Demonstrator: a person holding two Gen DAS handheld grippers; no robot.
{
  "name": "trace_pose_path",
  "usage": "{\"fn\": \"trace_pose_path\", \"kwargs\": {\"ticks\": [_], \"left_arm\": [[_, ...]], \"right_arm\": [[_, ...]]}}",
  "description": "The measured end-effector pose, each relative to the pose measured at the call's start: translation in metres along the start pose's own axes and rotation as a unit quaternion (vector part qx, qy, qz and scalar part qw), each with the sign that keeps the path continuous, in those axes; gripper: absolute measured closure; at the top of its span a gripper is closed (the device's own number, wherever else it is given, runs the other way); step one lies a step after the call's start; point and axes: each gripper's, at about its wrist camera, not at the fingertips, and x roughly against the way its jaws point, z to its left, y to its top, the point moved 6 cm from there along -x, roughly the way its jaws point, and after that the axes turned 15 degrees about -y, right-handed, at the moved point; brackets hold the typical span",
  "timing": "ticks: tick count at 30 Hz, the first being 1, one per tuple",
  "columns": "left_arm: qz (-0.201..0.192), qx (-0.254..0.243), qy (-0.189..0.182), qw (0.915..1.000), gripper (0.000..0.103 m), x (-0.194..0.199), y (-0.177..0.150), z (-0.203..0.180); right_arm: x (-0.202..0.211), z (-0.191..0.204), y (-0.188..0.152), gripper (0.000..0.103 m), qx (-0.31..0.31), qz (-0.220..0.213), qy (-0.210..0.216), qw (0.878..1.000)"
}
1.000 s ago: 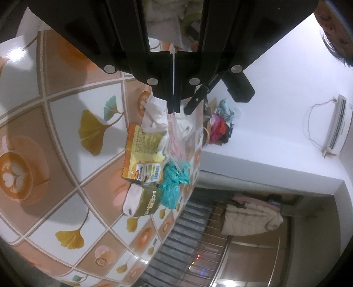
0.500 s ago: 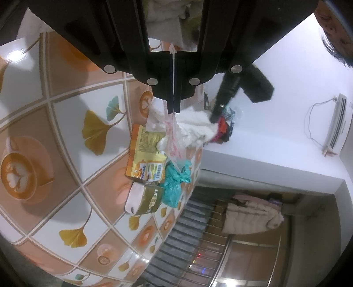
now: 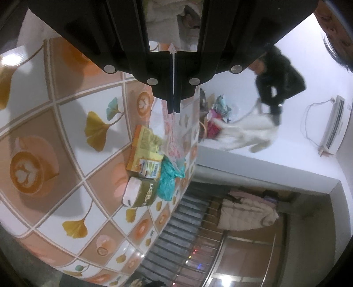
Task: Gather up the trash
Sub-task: 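Lift the white tissue off the table with the left tool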
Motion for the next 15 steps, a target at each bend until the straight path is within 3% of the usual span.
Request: {"fn": "trace_pose_path", "kwargs": {"ticks": [8,15], "left_arm": [[0.042,0.013,0.022,0.9988,0.102,-0.01,0.0,-0.009],[0.044,0.018,-0.029,0.9985,0.101,-0.018,0.008,-0.038]], "right_arm": [[0.022,0.002,0.001,0.103,0.005,-0.027,0.003,1.0],[0.042,-0.019,0.003,0.103,-0.018,-0.052,0.009,0.998]]}}
